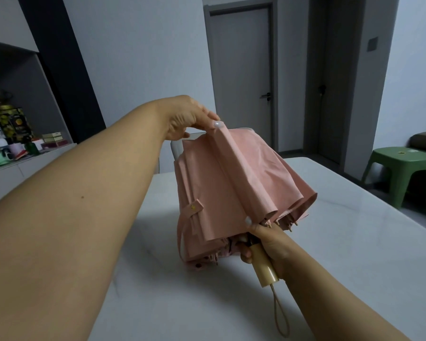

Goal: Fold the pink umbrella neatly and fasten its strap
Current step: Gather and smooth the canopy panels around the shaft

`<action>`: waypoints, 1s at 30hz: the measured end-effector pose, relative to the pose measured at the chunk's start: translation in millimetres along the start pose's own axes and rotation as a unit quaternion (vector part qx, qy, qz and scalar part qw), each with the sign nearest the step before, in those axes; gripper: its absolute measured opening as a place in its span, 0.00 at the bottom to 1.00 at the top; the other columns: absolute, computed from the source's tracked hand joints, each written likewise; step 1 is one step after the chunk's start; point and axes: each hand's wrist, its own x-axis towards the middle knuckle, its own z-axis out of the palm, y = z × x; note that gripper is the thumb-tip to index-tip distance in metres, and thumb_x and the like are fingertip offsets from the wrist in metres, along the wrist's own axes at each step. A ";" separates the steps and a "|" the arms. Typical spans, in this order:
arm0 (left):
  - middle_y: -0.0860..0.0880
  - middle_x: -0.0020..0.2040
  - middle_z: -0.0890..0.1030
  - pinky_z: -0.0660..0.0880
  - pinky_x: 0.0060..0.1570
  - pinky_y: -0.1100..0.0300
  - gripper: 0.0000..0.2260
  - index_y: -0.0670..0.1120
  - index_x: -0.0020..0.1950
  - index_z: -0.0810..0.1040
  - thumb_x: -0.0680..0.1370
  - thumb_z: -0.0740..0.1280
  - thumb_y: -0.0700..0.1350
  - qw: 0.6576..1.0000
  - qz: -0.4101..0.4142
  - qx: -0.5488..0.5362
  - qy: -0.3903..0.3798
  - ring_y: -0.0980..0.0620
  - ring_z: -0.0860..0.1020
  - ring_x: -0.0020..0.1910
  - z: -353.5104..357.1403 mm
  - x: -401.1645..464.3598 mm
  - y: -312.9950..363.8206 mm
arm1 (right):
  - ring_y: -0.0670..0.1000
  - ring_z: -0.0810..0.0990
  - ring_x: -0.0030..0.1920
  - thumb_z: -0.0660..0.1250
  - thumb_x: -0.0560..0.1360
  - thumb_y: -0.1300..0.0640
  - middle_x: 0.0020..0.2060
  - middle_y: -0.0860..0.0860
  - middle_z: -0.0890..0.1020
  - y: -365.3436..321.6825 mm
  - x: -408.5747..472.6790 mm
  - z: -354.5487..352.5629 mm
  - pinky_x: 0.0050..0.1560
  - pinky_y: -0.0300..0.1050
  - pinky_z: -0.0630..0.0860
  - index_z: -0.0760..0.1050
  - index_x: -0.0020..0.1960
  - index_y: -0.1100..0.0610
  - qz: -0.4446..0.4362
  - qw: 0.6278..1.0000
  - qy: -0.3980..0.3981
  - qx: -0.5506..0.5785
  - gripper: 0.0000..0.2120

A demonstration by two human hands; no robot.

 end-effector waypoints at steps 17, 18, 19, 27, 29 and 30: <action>0.53 0.36 0.79 0.64 0.51 0.56 0.06 0.48 0.42 0.79 0.78 0.65 0.44 0.994 -0.008 -0.070 0.080 0.55 0.74 0.41 5.3 8.7 -0.1 | 0.52 0.70 0.23 0.79 0.58 0.48 0.28 0.56 0.72 1.3 2.4 -2.7 0.27 0.41 0.68 0.71 0.37 0.62 -0.002 1.000 -0.017 -0.013 0.23; 0.52 0.38 0.78 0.65 0.50 0.55 0.07 0.47 0.44 0.79 0.77 0.66 0.49 0.995 -0.005 -0.047 0.088 0.54 0.73 0.41 6.5 8.2 1.3 | 0.52 0.70 0.23 0.81 0.53 0.46 0.28 0.56 0.72 1.8 3.2 -2.5 0.27 0.41 0.69 0.72 0.36 0.62 -0.001 1.000 -0.019 -0.015 0.27; 0.51 0.40 0.78 0.66 0.48 0.56 0.10 0.46 0.47 0.80 0.75 0.69 0.53 0.996 -0.001 -0.014 0.092 0.53 0.73 0.41 7.1 8.9 2.0 | 0.52 0.70 0.23 0.83 0.48 0.45 0.28 0.56 0.72 2.2 3.6 -2.4 0.27 0.41 0.69 0.72 0.36 0.62 -0.001 1.000 -0.021 -0.017 0.31; 0.48 0.40 0.75 0.64 0.36 0.61 0.11 0.46 0.51 0.81 0.74 0.67 0.33 0.994 0.003 -0.010 0.107 0.53 0.67 0.37 3.5 9.7 0.3 | 0.50 0.73 0.25 0.83 0.45 0.38 0.31 0.56 0.74 1.6 3.1 -5.4 0.28 0.41 0.72 0.71 0.39 0.63 -0.036 0.995 -0.086 0.022 0.38; 0.48 0.40 0.75 0.65 0.36 0.61 0.10 0.47 0.47 0.80 0.74 0.66 0.33 0.993 -0.013 -0.031 0.117 0.53 0.69 0.37 3.2 7.8 -2.4 | 0.50 0.73 0.26 0.82 0.46 0.36 0.32 0.56 0.74 2.1 3.3 -6.9 0.28 0.42 0.73 0.72 0.40 0.63 -0.051 0.993 -0.098 0.034 0.39; 0.47 0.40 0.76 0.66 0.35 0.61 0.09 0.46 0.46 0.80 0.73 0.65 0.34 0.992 -0.020 -0.036 0.124 0.53 0.71 0.36 5.1 6.7 -3.0 | 0.50 0.73 0.26 0.81 0.46 0.35 0.33 0.56 0.74 2.2 3.3 -7.7 0.28 0.42 0.73 0.72 0.40 0.63 -0.058 0.993 -0.098 0.036 0.39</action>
